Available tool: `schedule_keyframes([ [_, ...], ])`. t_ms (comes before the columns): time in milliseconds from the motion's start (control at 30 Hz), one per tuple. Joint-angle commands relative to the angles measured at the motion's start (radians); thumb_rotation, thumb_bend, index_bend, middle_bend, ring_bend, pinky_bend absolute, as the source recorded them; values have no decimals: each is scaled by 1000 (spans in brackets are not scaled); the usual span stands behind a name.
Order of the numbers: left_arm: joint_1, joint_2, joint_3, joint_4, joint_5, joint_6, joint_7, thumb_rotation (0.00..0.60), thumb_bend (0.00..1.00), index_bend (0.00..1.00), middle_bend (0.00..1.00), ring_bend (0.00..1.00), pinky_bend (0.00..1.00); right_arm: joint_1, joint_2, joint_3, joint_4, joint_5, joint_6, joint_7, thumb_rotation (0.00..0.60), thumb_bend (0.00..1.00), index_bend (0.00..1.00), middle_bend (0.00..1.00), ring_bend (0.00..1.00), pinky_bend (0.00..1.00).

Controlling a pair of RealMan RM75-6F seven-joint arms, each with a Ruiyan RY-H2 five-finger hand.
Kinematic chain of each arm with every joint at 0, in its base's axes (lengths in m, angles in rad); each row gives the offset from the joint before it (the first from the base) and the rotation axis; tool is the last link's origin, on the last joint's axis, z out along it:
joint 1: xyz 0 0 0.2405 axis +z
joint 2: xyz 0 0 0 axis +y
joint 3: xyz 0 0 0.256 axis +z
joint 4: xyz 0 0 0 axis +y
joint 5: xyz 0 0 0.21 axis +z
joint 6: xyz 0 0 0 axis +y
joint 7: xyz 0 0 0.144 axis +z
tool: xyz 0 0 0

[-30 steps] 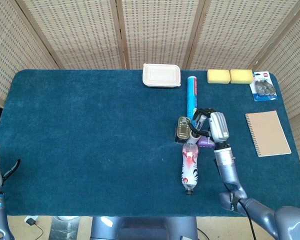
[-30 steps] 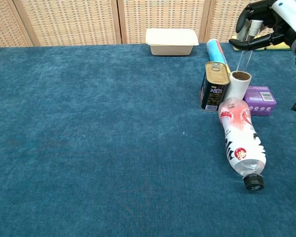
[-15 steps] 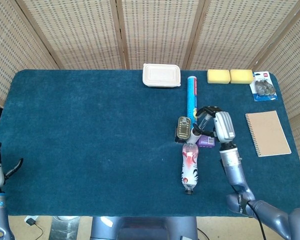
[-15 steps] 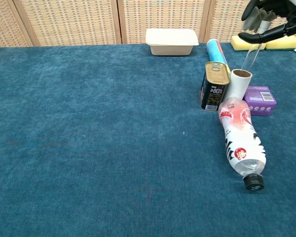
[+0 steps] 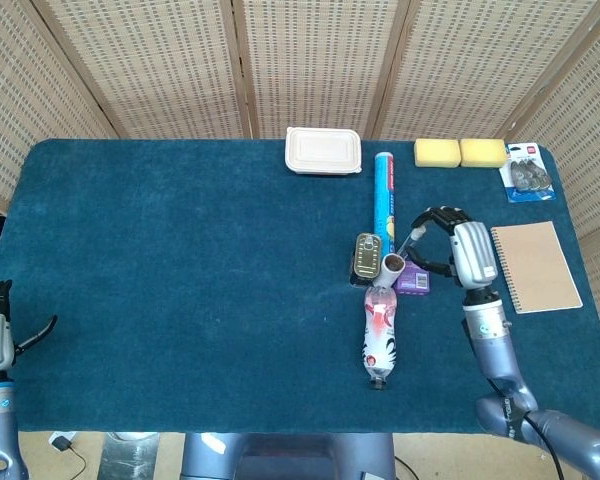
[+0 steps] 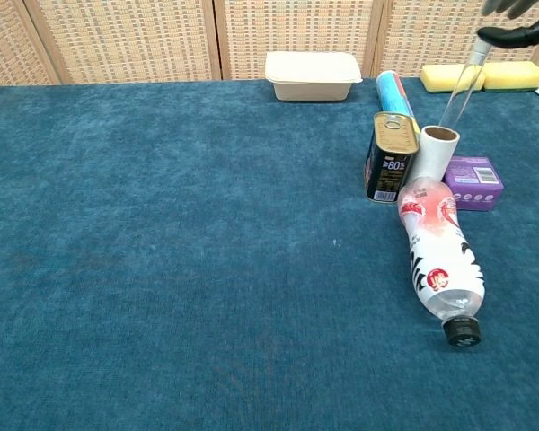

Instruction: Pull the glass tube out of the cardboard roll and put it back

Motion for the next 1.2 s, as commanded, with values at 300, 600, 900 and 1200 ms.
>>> schedule_keyframes([
  [300, -39, 131, 50, -173, 105, 249, 44, 102, 0, 7, 68, 0, 73, -127, 214, -89, -157, -30, 38, -158, 600, 291, 416, 432, 369, 350],
  [600, -40, 332, 92, -581, 185, 347, 251, 108, 0, 7, 68, 0, 73, -216, 298, -136, -203, -39, 85, -203, 600, 290, 402, 420, 356, 348],
  [900, -35, 444, 176, -834, 279, 342, 328, 118, 0, 7, 67, 0, 73, -319, 379, -237, -284, -95, 129, -337, 600, 289, 353, 383, 325, 342],
  [1200, -25, 514, 253, -958, 383, 358, 358, 124, 0, 7, 68, 0, 74, -431, 401, -328, -272, -177, 215, -340, 580, 281, 338, 363, 306, 327],
])
